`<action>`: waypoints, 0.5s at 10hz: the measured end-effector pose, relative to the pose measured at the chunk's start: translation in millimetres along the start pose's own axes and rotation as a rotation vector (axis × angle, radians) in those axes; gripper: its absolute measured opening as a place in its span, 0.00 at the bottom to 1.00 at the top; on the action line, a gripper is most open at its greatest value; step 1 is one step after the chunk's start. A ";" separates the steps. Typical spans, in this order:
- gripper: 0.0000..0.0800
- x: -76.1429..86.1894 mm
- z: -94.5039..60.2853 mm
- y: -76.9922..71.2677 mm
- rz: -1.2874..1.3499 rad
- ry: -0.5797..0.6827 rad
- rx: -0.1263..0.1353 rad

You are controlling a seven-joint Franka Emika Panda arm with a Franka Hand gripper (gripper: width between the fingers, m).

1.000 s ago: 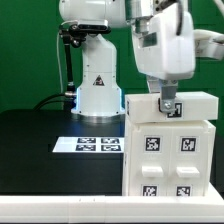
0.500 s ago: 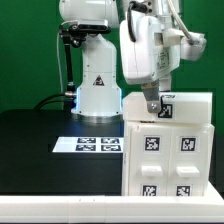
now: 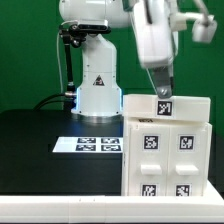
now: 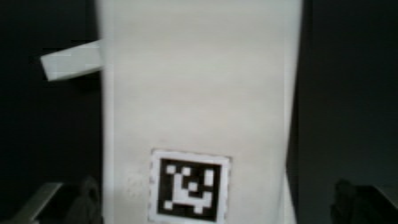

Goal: Assemble cabinet

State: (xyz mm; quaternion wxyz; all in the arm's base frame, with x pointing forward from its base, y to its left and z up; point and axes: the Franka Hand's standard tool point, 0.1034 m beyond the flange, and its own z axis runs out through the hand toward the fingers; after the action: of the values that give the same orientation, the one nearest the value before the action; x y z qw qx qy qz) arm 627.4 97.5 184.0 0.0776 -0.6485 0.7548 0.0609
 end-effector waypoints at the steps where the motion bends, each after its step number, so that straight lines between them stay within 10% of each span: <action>1: 0.81 -3.3 -4.8 -0.4 -0.084 -0.003 -0.015; 4: 0.81 -2.1 -1.4 -0.1 -0.320 0.000 -0.017; 5: 0.81 -3.1 -1.7 5.2 -0.482 0.023 -0.061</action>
Offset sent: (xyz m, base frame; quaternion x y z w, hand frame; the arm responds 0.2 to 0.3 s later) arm 0.0000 0.0000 0.0000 0.0000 0.0000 -0.1938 0.9810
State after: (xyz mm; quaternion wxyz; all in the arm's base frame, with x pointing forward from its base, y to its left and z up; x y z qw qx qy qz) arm 622.6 101.0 186.2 0.0617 -0.8125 0.5770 0.0559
